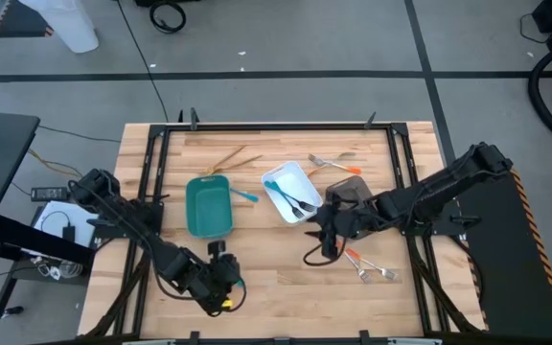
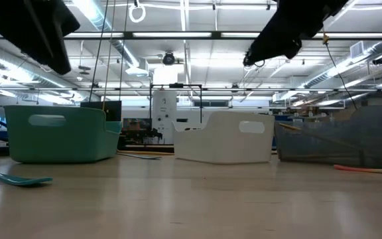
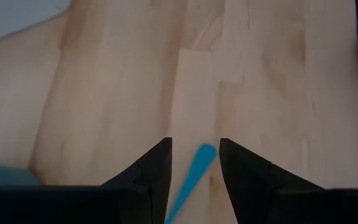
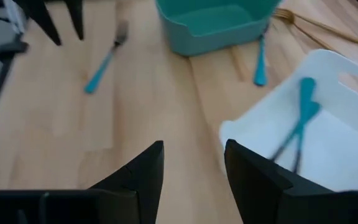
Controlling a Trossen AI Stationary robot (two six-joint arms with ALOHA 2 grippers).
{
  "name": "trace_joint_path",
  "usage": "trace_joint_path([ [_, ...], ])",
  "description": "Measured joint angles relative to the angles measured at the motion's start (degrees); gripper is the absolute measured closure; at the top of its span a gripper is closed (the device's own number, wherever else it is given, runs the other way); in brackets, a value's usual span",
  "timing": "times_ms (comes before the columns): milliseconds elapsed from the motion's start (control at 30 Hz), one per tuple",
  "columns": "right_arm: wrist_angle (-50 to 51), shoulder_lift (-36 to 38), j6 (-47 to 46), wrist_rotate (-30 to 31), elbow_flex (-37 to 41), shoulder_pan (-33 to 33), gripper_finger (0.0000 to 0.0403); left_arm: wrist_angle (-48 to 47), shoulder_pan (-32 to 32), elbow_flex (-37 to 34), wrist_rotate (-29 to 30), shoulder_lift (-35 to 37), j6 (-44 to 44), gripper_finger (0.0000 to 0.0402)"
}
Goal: Sort silverware by color (type)
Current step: Put the blue fork into the white bin
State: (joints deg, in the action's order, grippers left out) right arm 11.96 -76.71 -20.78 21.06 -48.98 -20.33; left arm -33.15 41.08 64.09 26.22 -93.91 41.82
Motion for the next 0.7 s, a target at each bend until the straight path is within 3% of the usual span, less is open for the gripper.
trace_joint_path([
  [267,-12.09,-1.18,-0.01,1.84,4.50,-2.90,0.0227,0.20,0.00,0.00,-1.35,0.03,4.11,0.0260],
  [500,-21.60,-8.50,-0.44,2.03,5.29,-4.23,0.0227,0.12,-2.13,0.03,-3.41,-2.38,4.54,0.0260],
  [700,-29.67,-14.99,-0.42,1.99,5.28,-5.16,0.0227,-0.28,-3.66,0.01,-10.45,-4.57,3.51,0.0260],
])
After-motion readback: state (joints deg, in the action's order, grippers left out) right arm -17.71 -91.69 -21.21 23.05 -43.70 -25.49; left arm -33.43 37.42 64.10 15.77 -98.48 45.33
